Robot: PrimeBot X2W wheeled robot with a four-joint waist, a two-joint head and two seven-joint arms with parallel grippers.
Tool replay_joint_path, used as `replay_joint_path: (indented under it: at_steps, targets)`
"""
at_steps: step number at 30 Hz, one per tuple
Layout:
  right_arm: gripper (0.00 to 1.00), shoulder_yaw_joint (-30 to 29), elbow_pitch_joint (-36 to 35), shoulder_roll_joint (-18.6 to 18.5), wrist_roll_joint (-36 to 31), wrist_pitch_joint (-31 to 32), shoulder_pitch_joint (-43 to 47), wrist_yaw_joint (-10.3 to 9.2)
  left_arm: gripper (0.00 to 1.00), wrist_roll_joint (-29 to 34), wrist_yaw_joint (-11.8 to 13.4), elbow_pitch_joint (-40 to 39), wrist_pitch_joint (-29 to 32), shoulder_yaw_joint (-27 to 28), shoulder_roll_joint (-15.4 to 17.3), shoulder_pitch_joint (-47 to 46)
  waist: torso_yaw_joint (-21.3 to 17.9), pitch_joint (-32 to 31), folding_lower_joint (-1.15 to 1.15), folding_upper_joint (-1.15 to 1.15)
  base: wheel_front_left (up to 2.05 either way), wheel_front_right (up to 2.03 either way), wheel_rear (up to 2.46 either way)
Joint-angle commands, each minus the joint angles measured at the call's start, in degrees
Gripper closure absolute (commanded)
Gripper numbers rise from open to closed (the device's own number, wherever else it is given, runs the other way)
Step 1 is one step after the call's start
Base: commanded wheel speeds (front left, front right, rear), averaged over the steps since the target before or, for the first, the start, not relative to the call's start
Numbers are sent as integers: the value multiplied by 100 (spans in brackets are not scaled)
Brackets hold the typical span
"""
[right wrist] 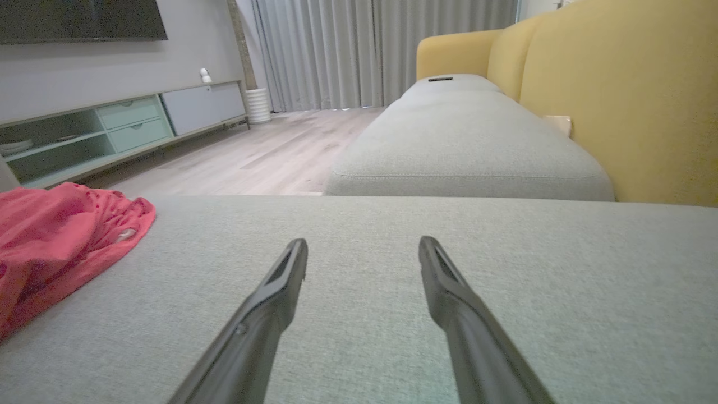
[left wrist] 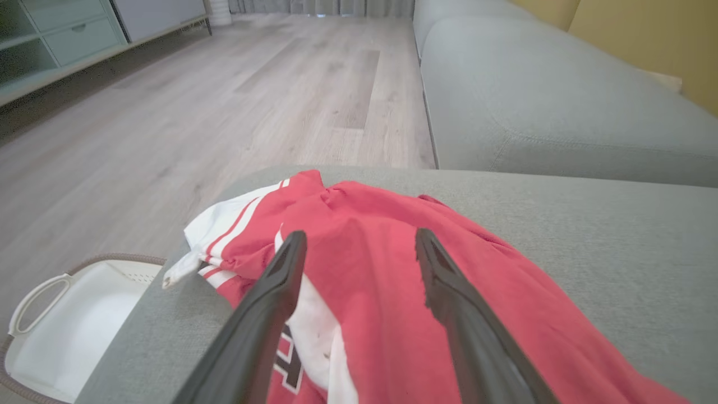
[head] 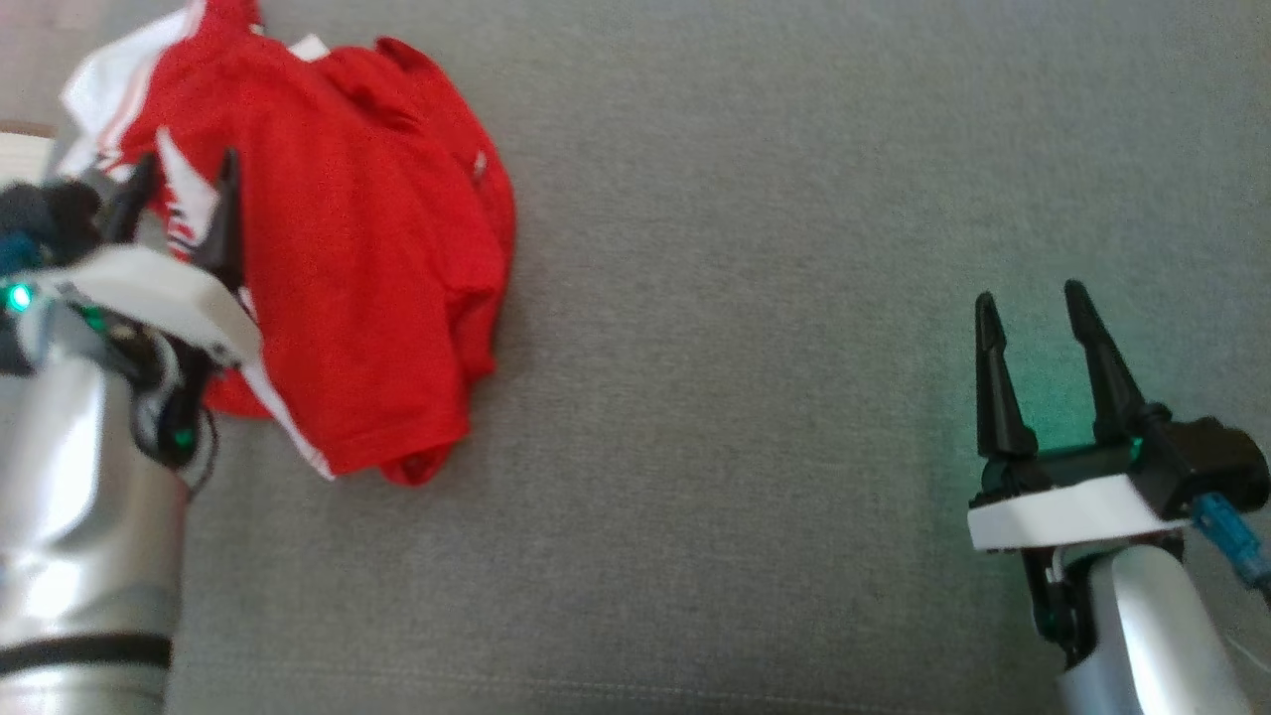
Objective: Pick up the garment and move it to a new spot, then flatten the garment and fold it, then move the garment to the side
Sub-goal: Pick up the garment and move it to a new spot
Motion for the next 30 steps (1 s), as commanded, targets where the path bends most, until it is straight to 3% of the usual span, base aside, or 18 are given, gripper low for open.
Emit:
replay_joint_path:
  at_steps: [1,6,15,16,17,30]
  targets:
    - [0,112,-228,-34,-29,-61,-202,-4,0,-120,-13,-6,109,128,312,-304,-216,230,-1,0,0,0,0]
    - [0,96,-289,-34,-23,-61,-310,-4,0,-426,-37,748,575,-204,637,-980,-360,472,-1,0,0,0,0]
    - [0,72,-305,-34,-20,-61,-406,-4,0,-991,-39,1272,647,-825,827,-1253,-428,640,-1,0,0,0,0]
    - [0,70,-302,-34,-25,-61,-410,-4,67,-1059,-39,1316,622,-877,831,-1272,-427,648,-1,0,0,0,0]
    - [0,71,-300,-34,-29,-61,-414,-4,100,-1117,-40,1357,585,-928,841,-1288,-426,652,-1,0,0,0,0]
    - [0,136,-126,-34,47,-61,-327,-4,100,-1333,-40,1242,-833,-1103,997,-1598,-360,122,-1,0,0,0,0]
